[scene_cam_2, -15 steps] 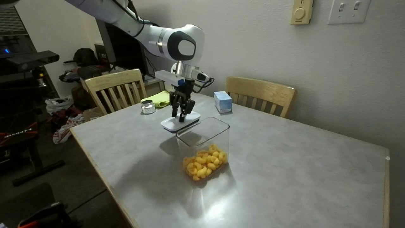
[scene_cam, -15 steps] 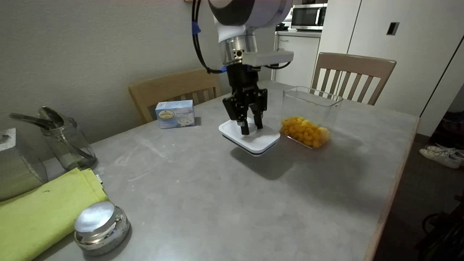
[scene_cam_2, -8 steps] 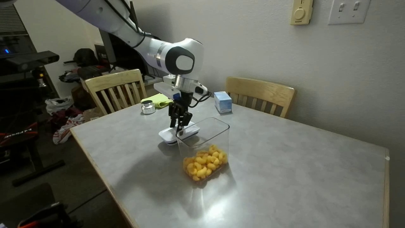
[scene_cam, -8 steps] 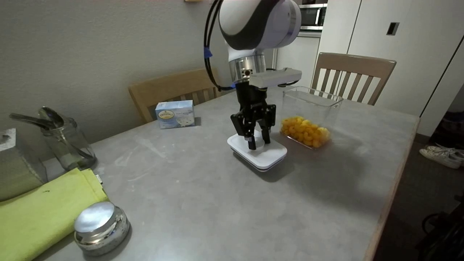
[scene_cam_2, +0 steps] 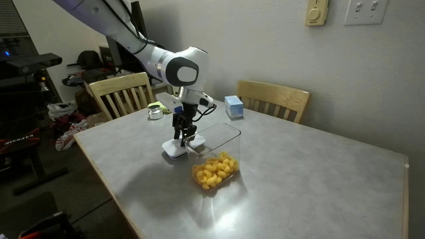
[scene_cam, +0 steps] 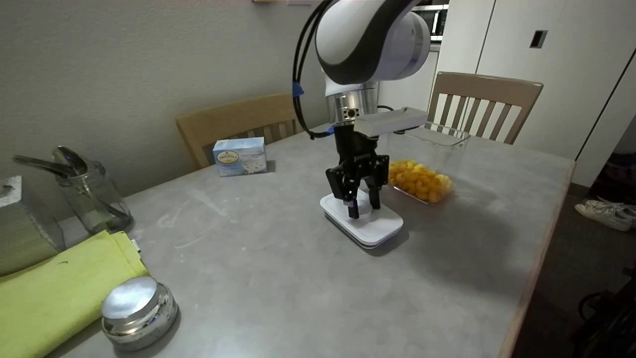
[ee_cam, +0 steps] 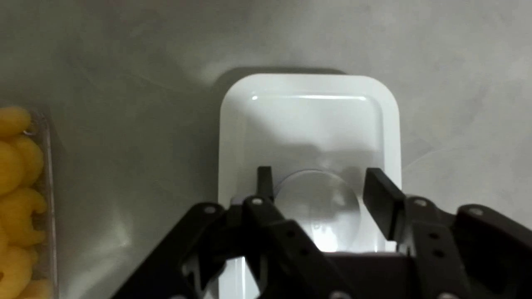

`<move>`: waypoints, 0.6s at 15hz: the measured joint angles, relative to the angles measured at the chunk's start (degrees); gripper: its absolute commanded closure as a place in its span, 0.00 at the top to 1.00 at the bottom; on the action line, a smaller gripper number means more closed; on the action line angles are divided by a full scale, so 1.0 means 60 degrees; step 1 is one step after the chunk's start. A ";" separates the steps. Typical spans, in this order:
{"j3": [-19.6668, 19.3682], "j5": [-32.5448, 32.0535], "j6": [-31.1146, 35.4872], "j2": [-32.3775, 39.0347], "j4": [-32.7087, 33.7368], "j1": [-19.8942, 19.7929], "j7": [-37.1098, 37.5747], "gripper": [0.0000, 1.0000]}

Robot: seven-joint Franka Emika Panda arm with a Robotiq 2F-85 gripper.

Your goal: Press down on the white lid then remove it from the top of food container and put it on the table

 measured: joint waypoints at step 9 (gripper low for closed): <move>0.0020 -0.0006 0.0193 -0.1527 -0.1110 0.0009 -0.0053 1.00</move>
